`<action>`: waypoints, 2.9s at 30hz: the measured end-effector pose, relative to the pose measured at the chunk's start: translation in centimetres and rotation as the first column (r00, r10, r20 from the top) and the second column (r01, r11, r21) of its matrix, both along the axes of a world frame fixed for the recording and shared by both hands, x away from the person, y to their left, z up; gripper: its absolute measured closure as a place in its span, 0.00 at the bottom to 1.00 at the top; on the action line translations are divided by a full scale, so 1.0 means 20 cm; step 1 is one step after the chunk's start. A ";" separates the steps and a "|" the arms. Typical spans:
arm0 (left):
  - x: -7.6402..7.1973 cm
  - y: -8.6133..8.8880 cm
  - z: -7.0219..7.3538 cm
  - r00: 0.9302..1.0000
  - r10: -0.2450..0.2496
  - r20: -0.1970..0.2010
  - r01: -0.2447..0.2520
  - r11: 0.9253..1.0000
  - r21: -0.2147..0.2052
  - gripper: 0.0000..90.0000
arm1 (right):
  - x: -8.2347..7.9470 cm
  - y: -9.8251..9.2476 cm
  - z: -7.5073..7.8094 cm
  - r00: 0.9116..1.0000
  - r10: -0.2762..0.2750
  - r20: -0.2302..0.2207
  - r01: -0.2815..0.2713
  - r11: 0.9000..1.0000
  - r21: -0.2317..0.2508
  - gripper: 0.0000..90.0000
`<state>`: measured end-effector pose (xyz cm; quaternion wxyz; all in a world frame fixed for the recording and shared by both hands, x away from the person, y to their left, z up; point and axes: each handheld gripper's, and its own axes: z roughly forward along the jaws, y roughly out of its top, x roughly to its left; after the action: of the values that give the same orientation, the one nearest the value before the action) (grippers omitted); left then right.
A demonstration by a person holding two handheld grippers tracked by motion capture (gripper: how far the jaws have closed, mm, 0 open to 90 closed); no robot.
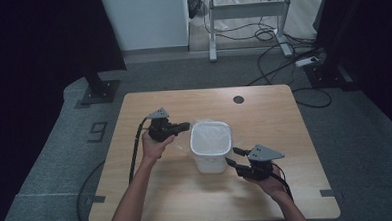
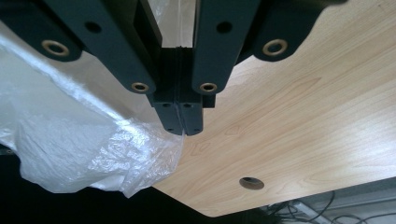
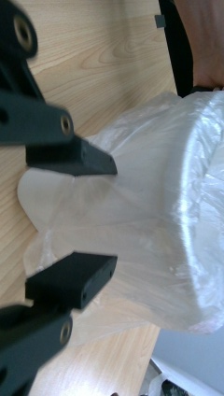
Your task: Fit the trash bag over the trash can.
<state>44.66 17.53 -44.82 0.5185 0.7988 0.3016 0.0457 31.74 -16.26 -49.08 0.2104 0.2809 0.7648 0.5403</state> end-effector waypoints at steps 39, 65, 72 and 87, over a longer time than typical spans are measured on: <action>0.08 -0.06 -0.10 0.996 0.057 -0.072 -0.052 0.997 0.063 0.82 | 0.03 0.01 -0.08 0.999 0.031 -0.010 -0.032 0.995 -0.097 0.97; -0.20 0.12 0.25 0.984 -0.019 0.178 0.016 1.000 0.021 0.35 | -0.13 -0.18 -0.04 0.998 -0.054 -0.023 0.055 0.996 0.067 0.40; -0.20 0.01 0.31 0.975 -0.118 0.186 0.106 0.991 0.078 0.40 | -0.19 -0.25 -0.07 0.997 -0.049 -0.052 0.053 0.996 0.076 0.39; -0.12 -0.32 0.30 0.941 -0.328 0.086 0.306 0.930 0.206 0.64 | -0.22 -0.32 -0.11 0.995 -0.069 -0.068 0.075 0.993 0.086 0.40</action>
<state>42.31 11.09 -38.84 0.4577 0.8785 0.1315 0.0372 27.39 -22.73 -51.26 0.1920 0.3348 0.7360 0.5562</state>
